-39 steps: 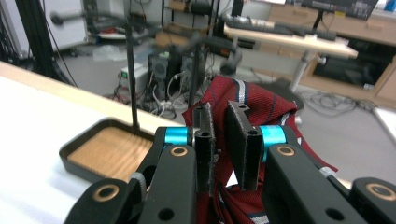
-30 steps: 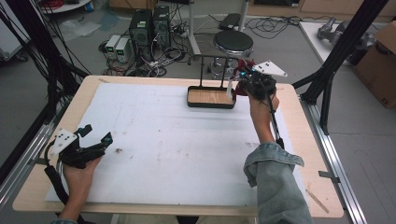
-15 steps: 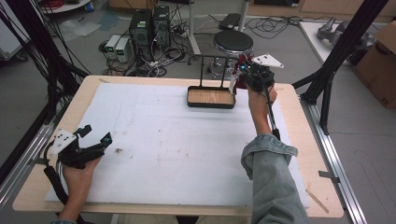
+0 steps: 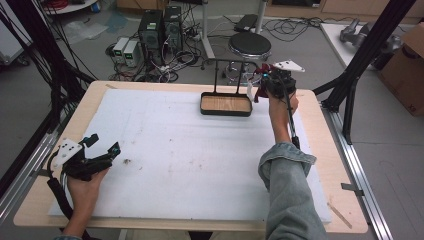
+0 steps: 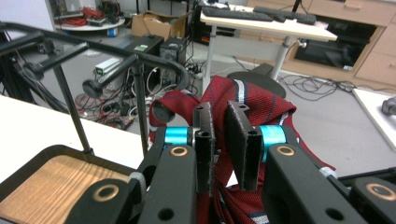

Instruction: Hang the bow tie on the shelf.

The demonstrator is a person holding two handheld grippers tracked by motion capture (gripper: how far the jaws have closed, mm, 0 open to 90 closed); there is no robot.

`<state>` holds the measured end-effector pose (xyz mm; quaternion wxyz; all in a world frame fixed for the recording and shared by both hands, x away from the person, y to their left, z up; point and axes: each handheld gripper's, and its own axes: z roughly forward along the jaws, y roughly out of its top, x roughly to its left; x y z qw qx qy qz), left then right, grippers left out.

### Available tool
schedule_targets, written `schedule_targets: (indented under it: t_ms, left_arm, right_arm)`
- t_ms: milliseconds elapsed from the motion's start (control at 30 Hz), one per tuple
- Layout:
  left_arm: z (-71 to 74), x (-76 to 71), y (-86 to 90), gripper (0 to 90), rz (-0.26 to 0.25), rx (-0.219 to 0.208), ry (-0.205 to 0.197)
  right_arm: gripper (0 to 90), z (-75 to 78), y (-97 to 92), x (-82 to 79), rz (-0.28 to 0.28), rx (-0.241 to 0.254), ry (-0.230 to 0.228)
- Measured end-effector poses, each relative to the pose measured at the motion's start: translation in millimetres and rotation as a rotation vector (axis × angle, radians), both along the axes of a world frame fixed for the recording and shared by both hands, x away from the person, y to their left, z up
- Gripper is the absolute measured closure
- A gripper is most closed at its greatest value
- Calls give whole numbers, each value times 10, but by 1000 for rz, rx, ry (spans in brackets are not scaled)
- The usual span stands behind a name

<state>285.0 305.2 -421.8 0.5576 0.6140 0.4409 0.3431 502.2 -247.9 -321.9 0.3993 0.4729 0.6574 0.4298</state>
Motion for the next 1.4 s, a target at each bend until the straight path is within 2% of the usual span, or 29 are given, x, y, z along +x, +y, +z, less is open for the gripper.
schedule_targets:
  t_ms: [133,267,400,567,667,1033,1400]
  left_arm:
    - [0,-2,2,155,-1,-5,0]
    - [-1,-5,5,155,-2,-5,-2]
    - [-2,-3,4,155,-4,-5,-1]
    - [-4,1,0,155,-5,-4,-1]
    - [-4,2,-1,155,-6,-4,-1]
    - [-6,4,-2,155,-7,-4,1]
    - [-8,9,-10,155,-12,0,5]
  right_arm:
    - [809,-74,43,39,-3,-17,37]
    - [809,-122,68,72,-7,-15,48]
    - [809,-144,61,97,-16,-10,46]
    - [809,-125,-1,106,-32,37,24]
    - [809,-145,-12,116,-37,32,36]
    - [806,-198,88,145,1,-3,43]
    - [769,-154,33,111,-4,11,44]
